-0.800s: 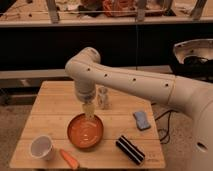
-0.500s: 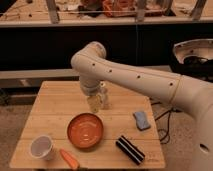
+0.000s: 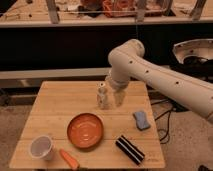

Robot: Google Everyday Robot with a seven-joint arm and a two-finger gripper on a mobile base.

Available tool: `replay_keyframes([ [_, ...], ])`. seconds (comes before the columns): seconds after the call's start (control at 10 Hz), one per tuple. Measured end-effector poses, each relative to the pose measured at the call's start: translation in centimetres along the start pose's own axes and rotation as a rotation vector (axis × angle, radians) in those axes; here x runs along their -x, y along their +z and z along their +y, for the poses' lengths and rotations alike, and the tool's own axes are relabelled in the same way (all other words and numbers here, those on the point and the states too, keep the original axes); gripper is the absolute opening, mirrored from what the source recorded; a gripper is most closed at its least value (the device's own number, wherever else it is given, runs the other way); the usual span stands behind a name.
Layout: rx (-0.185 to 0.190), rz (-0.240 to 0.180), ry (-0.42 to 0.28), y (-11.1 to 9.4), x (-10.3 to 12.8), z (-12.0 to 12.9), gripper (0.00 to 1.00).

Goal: Move the arm in a circular motion

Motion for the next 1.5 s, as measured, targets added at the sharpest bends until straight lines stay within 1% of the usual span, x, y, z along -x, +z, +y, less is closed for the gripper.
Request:
replay_keyframes([
  [0.2, -0.034, -0.003, 0.042, -0.8, -4.5, 1.3, 0.8],
  [0.3, -0.048, 0.0, 0.078, -1.2, -7.3, 2.5, 0.8],
  [0.5, -0.062, 0.001, 0.151, -1.5, -11.1, 4.5, 0.8],
  [0.6, -0.067, 0.001, 0.235, -1.8, -13.6, 6.4, 0.8],
  [0.7, -0.064, 0.002, 0.315, -2.0, -15.3, 8.5, 0.8],
  [0.8, -0.056, 0.004, 0.353, -2.2, -16.3, 10.0, 0.8],
  [1.0, -0.035, 0.011, 0.372, -2.2, -17.3, 11.8, 0.8],
  [1.2, -0.004, 0.017, 0.367, -1.7, -16.7, 13.0, 0.8],
  [1.4, 0.031, 0.02, 0.345, -0.9, -14.2, 13.3, 0.8],
  [1.5, 0.046, 0.023, 0.331, -0.4, -12.5, 13.2, 0.8],
])
